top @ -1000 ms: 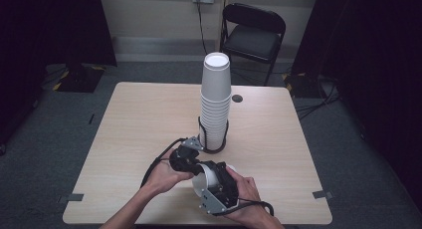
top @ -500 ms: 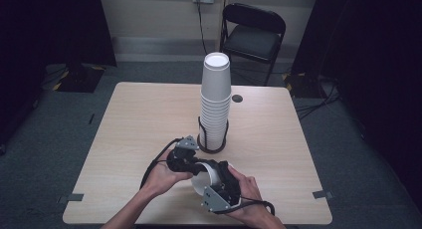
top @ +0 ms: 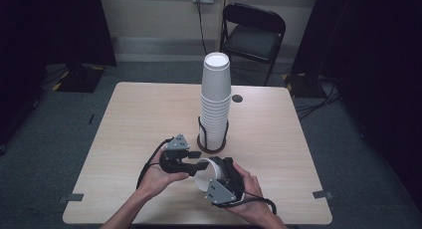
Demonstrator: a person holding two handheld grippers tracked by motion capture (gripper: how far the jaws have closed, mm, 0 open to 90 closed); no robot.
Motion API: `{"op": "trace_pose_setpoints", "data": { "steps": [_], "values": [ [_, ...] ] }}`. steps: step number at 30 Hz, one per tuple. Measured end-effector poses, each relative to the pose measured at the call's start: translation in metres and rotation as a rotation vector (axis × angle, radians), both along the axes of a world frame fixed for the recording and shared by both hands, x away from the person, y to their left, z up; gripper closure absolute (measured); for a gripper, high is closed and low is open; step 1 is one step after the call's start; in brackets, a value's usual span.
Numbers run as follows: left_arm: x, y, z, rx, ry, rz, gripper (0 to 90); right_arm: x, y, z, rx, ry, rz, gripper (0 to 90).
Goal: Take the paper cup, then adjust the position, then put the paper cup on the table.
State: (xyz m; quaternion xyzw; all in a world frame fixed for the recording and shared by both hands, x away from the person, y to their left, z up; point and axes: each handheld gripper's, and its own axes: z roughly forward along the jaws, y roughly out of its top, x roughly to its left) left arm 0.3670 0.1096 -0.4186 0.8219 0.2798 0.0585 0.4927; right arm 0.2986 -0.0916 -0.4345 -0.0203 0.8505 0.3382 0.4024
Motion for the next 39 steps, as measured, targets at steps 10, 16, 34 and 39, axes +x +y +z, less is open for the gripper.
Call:
{"op": "trace_pose_setpoints", "data": {
  "steps": [10,16,34,39],
  "values": [
    [-0.002,0.012,0.004,-0.073,-0.053,0.052,30.9,0.013,-0.008,0.0,0.076,0.074,-0.041,12.5],
    [-0.001,0.02,0.004,-0.075,-0.074,0.085,27.8,0.022,-0.027,-0.001,0.181,0.154,-0.099,12.4],
    [0.0,0.029,-0.005,-0.054,-0.108,0.104,25.8,0.07,-0.09,0.006,0.565,0.337,-0.294,12.3],
    [-0.002,0.031,-0.008,-0.038,-0.111,0.11,22.1,0.084,-0.104,0.01,0.613,0.334,-0.348,12.0]
  ]
}}
